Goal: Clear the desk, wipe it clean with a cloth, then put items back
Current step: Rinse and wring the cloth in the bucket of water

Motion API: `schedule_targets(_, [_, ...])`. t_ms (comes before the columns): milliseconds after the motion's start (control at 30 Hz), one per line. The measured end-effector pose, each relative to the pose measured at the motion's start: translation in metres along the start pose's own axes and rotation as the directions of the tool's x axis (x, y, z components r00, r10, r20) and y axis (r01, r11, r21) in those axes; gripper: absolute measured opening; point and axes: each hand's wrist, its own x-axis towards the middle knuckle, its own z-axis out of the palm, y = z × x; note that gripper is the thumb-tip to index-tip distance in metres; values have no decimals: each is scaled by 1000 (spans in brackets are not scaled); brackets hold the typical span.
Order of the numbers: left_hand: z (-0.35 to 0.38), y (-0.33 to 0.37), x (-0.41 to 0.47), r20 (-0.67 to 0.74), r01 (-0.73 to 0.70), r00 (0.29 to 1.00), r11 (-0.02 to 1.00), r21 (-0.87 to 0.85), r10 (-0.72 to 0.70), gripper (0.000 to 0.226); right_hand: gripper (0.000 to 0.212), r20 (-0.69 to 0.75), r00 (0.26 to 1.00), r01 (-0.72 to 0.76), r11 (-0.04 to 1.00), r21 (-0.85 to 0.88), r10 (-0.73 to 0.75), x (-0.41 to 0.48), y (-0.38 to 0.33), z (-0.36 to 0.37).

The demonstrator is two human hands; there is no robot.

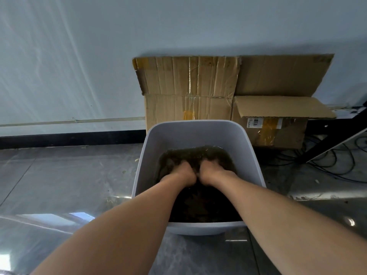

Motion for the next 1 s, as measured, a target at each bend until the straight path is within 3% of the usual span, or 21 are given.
schedule_targets(100, [-5,2,-5,203,131,977,944,-302,-70,38,35,-15,1000,-17,972,233,21,0,-3,1])
schedule_targets(167, [-6,5,-5,241,238,963,796,-557,-120,33,39,-74,995,-32,921,388,66,-5,-7,-3])
schedule_targets(233, [-8,9,-6,186,226,974,632,-741,-130,25,36,-160,982,-7,872,490,98,-7,-14,-6])
schedule_targets(300, [-14,10,-8,195,239,970,458,-856,-143,23,33,-146,982,-12,819,573,117,-12,-22,-7])
schedule_targets(400, [-19,13,-16,277,275,959,382,-882,-50,33,31,-210,967,-6,834,551,146,-15,-23,-7])
schedule_targets(467, [-17,18,-19,319,278,948,456,-846,15,41,31,-319,932,-5,884,467,174,-13,-13,-10])
schedule_targets(533, [-17,21,-23,289,255,957,545,-799,-24,40,31,-340,926,-37,936,349,163,-8,1,-14])
schedule_targets(633, [-10,14,-13,60,93,996,725,-682,-72,21,45,-214,976,-22,995,100,43,-5,14,-14])
schedule_targets(733, [-5,4,-7,-89,-8,996,952,-305,-20,26,44,-91,996,-13,988,-152,-1,-2,11,-5])
schedule_targets(833, [-3,2,-7,3,2,1000,999,-36,-1,13,38,-11,1000,-18,990,-142,16,4,8,1])
schedule_targets(933, [-4,2,-7,164,33,986,987,-157,-7,18,30,-1,1000,-7,1000,17,7,7,4,2])
schedule_targets(1000, [-9,7,-18,301,193,949,931,-309,-97,23,25,-43,999,4,985,173,3,1,-1,-1])
